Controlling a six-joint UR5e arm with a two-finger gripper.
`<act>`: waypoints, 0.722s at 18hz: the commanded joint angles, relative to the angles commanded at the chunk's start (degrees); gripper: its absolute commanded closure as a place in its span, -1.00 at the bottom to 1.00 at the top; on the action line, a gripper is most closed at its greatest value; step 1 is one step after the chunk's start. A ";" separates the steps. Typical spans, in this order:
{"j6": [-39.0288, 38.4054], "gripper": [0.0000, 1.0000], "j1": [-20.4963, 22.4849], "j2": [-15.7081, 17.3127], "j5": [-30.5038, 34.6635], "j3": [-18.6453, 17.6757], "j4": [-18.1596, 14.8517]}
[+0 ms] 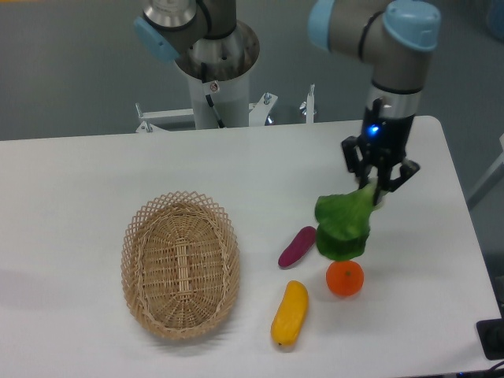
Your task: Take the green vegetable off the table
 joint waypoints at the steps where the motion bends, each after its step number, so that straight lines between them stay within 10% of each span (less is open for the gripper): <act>1: -1.06 0.29 -0.36 -0.09 0.00 0.26 0.00; 13: -2.39 0.29 -1.59 -0.53 0.00 0.97 0.00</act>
